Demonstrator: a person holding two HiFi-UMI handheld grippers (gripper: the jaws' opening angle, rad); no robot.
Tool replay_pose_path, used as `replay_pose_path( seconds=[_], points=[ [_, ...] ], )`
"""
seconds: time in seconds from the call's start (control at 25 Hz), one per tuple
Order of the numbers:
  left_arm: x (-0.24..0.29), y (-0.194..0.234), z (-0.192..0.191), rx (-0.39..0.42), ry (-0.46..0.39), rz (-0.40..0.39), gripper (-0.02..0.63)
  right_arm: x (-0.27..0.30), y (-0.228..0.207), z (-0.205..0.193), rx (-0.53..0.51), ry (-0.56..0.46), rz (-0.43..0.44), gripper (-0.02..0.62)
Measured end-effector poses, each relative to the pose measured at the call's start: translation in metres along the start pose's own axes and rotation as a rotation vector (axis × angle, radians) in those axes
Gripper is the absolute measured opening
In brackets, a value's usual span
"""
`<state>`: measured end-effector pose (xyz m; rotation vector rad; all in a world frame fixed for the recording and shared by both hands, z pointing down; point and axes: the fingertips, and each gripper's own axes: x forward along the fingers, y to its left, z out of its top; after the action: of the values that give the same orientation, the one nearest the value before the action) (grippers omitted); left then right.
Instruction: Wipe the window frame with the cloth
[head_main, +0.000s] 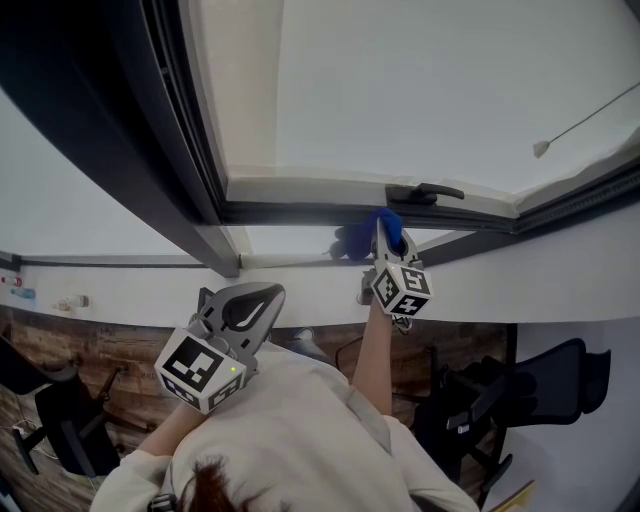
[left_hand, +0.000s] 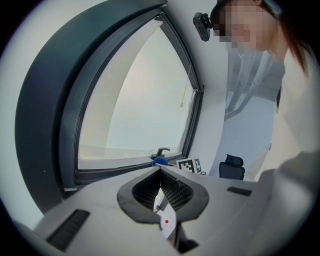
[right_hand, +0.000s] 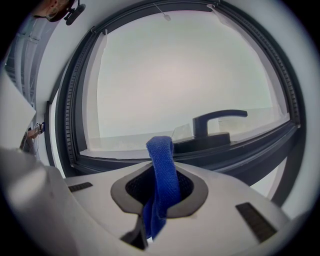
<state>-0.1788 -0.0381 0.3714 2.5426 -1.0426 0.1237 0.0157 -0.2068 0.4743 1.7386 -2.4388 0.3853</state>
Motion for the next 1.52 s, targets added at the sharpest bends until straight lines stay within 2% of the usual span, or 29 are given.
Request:
replay_pose_path(
  seconds=[0.92, 1.28, 1.52],
  points=[
    [0.014, -0.014, 0.001, -0.002, -0.003, 0.029, 0.009, -0.012, -0.055, 0.007, 0.037, -0.021, -0.069, 0.049],
    [-0.003, -0.004, 0.003, -0.017, -0.028, 0.090, 0.009, -0.013, -0.059, 0.007, 0.050, -0.025, -0.090, 0.049],
    [-0.025, 0.011, 0.007, -0.016, -0.053, 0.132, 0.009, -0.016, -0.067, 0.007, 0.072, -0.030, -0.143, 0.049]
  ],
)
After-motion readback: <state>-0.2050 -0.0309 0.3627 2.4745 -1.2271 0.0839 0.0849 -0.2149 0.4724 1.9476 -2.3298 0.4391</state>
